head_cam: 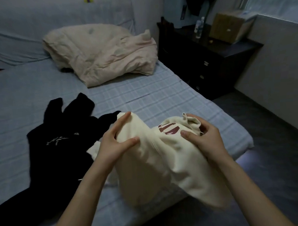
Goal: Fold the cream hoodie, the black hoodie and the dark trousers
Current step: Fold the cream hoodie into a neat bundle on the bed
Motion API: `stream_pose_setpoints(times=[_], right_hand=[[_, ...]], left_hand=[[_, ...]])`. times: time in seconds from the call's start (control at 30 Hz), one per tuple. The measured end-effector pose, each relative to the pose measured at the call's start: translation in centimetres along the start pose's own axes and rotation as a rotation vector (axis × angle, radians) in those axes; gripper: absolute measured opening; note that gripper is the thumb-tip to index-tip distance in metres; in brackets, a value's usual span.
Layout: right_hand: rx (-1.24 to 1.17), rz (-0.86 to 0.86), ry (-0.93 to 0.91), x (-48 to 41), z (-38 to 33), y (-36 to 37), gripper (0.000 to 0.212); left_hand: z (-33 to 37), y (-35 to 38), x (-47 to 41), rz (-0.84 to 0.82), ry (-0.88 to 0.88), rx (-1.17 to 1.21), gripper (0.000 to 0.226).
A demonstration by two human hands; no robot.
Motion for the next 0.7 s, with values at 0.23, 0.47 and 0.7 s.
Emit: stream_pose_setpoints(times=[0.23, 0.47, 0.7], right_hand=[[0.065, 0.012, -0.002, -8.6, 1.7, -6.7, 0.054], [0.1, 0.012, 0.042, -20.9, 4.3, -7.2, 0.05], [0.046, 0.04, -0.033, -35.7, 1.0, -4.5, 0.05]], left_hand=[[-1.2, 8.4, -4.0, 0.018, -0.098, -0.001, 0.073], [-3.8, 14.6, -13.9, 0.032, -0.148, 0.002, 0.076], [-1.2, 16.5, -27.4, 0.14, -0.101, 0.062, 0.078]])
Point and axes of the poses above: each hand's wrist, its own x-axis away from the middle knuckle, its own y-axis out of the palm, z = x × y, the point moved 4 cm from there along -x, towards the middle knuckle, and after that the axes turned 9 degrees about z, right-handed, at the moved point
